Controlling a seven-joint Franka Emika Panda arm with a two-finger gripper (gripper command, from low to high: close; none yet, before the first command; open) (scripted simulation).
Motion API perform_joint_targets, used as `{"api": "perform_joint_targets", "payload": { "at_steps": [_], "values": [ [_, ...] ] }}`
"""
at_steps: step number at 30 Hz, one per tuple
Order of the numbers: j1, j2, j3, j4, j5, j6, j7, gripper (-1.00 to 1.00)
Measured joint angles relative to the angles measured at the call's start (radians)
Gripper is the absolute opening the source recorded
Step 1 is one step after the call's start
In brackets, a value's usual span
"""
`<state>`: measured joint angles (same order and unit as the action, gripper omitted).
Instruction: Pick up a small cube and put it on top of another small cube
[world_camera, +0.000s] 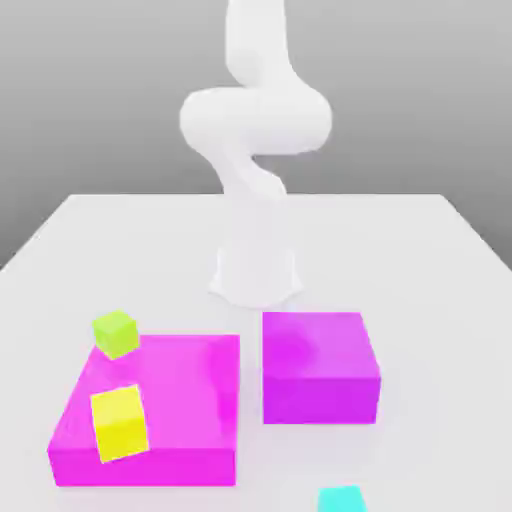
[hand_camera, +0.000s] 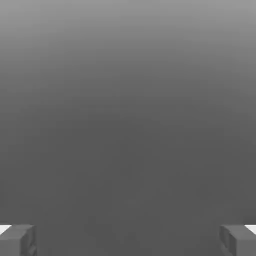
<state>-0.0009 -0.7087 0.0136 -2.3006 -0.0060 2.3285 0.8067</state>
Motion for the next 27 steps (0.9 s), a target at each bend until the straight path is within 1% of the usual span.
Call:
{"api": "perform_joint_targets", "payload": {
  "at_steps": [14,27],
  "values": [
    [0.005,0.514,0.071,-0.003,-0.048,0.16,0.048,0.0],
    [0.051,0.984,0.096,-0.007,-0.082,0.308,0.084,0.0]
  ]
}}
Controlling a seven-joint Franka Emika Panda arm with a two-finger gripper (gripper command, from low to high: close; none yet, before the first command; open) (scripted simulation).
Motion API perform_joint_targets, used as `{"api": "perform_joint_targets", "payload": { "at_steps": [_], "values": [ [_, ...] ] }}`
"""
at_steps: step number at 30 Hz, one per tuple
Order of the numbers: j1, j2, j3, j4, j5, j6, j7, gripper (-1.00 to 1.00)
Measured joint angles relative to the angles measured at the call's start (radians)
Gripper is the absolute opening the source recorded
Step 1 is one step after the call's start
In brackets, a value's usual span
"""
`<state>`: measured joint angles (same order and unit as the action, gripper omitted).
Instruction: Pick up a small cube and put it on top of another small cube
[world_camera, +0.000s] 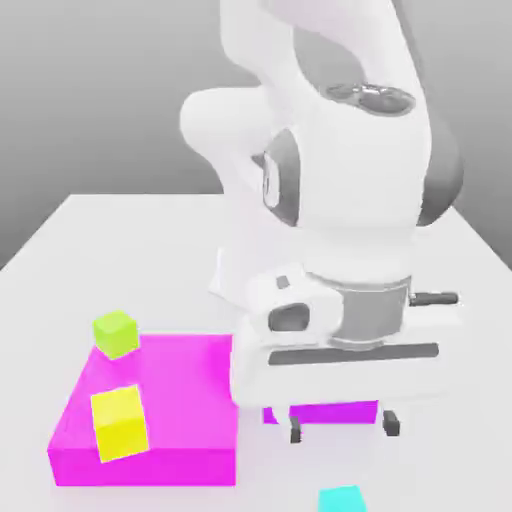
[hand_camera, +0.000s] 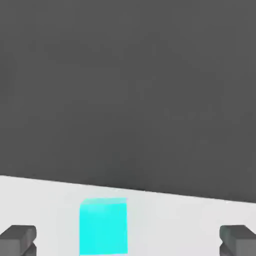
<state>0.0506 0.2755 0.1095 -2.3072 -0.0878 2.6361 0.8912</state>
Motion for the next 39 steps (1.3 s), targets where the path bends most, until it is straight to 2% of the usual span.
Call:
{"api": "perform_joint_targets", "payload": {
  "at_steps": [6,7,13,18,25,32,35,37,38,39],
  "values": [
    [0.029,0.217,-0.022,0.03,-0.025,0.131,0.021,0.0],
    [0.035,0.24,-0.028,0.035,-0.027,0.148,0.022,-1.0],
    [0.036,0.251,-0.03,0.037,-0.029,0.158,0.024,-1.0],
    [0.018,0.116,-0.006,0.007,-0.001,0.053,0.003,-1.0],
    [-0.1,-0.084,-0.102,-0.061,-0.01,-0.079,-0.158,-1.0],
    [-0.275,-0.279,-0.202,-0.133,0.062,-0.198,-0.403,-1.0],
    [-0.373,-0.254,-0.196,-0.157,0.094,-0.151,-0.462,-1.0],
    [-0.342,-0.194,-0.166,-0.172,0.099,-0.077,-0.469,-1.0],
    [-0.336,-0.177,-0.162,-0.175,0.1,-0.056,-0.471,1.0],
    [-0.336,-0.177,-0.162,-0.175,0.1,-0.056,-0.471,1.0]
  ]
}}
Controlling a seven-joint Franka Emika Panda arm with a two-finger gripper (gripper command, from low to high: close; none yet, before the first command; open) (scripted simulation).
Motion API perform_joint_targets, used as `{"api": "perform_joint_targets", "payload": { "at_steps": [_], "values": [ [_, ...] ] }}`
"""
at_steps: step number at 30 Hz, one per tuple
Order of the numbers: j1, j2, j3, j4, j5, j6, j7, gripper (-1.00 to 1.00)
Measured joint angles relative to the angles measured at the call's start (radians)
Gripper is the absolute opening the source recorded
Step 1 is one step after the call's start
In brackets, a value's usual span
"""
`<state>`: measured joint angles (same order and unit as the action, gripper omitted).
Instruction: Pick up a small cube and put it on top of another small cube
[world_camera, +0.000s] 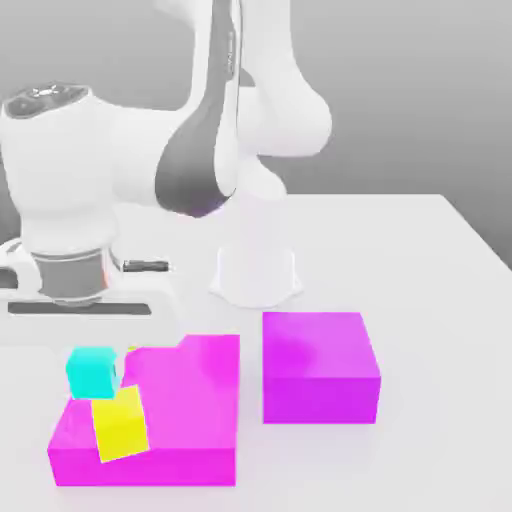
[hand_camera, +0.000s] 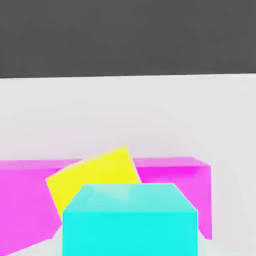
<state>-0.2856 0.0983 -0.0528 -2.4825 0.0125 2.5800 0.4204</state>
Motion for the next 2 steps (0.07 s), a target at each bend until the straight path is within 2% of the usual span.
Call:
{"api": "perform_joint_targets", "payload": {
  "at_steps": [2],
  "values": [
    [0.0,0.0,0.0,0.0,0.0,0.0,0.0,1.0]
  ]
}}
